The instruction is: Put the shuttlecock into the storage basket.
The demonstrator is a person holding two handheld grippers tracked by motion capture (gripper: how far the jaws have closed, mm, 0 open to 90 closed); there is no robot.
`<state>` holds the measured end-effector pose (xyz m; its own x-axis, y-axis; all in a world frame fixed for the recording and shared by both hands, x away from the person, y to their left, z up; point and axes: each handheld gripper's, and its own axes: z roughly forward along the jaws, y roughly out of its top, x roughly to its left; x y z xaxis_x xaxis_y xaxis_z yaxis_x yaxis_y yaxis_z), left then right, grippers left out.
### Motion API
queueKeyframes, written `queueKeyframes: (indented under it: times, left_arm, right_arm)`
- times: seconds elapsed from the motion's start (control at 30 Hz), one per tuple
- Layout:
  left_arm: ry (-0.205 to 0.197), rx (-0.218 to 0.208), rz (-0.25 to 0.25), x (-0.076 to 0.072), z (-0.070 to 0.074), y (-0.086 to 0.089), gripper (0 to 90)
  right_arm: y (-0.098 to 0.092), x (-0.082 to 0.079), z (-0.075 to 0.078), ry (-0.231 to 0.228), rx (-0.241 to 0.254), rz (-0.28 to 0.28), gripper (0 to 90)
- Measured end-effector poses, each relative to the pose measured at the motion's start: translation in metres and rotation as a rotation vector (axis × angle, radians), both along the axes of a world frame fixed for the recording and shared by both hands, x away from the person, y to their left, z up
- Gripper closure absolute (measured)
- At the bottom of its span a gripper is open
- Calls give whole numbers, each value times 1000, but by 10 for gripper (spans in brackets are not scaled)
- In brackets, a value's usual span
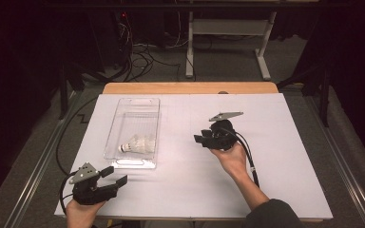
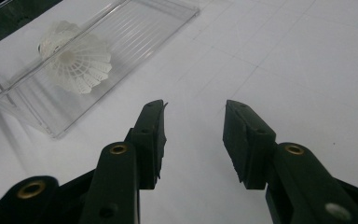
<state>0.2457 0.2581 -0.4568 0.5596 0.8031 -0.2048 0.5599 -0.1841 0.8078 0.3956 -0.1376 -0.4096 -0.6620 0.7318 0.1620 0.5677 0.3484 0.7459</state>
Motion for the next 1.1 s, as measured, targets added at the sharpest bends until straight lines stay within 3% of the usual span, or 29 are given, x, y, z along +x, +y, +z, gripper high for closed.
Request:
queueKeyframes:
  times: [1.1]
  left_arm:
    - [5,-4,2,0,0,1,324]
  right_arm:
    - [-26,-6,-5,10,0,-42,570]
